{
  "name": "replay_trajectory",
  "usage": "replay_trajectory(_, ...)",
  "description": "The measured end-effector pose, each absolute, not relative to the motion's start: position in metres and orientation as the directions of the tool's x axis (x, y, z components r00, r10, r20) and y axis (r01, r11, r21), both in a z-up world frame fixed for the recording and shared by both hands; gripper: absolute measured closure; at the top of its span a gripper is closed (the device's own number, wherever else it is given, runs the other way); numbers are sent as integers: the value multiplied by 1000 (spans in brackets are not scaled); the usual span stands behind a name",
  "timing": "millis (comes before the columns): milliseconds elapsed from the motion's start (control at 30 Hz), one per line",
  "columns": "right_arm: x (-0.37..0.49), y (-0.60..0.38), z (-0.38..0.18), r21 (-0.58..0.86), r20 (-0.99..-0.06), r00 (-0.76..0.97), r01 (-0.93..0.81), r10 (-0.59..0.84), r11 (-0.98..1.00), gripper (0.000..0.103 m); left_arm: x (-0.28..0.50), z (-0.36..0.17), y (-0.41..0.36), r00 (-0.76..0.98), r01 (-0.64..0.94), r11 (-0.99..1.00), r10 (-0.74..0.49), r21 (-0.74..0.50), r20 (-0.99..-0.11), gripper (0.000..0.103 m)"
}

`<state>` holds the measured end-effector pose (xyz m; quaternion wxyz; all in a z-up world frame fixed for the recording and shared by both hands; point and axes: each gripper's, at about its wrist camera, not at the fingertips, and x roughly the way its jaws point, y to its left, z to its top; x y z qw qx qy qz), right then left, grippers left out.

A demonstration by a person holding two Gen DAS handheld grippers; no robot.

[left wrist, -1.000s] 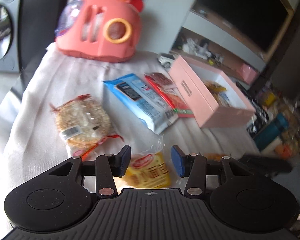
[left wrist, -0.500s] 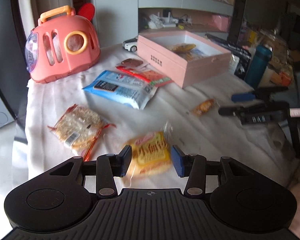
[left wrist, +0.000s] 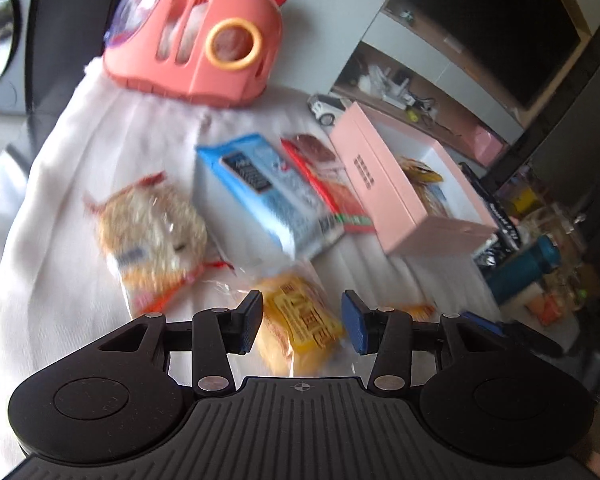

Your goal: Organize snacks

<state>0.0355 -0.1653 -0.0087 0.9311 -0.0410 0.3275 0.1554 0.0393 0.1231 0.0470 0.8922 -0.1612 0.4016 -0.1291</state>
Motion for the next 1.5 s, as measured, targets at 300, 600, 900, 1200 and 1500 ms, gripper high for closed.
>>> replay_trajectory(300,36,-164,-9,23,-624,736,-316,260,948,28,42,34,63,641,258,962,-236,-85,-730,46)
replay_trajectory(600,41,-163,-9,43,-652,694,-368,305,929,14,52,21,58,657,239,965,-239,-103,-715,38)
replay_trajectory(900,37,-156,-6,41,-667,671,-400,323,916,7,14,22,90,709,161,984,-165,-70,-685,44)
replay_trajectory(1200,49,-124,5,20,-643,692,-413,328,911,18,11,10,114,717,102,962,-248,-253,-651,42)
replay_trajectory(1500,34,-163,0,-248,-595,802,-242,50,938,19,6,9,101,730,117,976,-208,-181,-651,40)
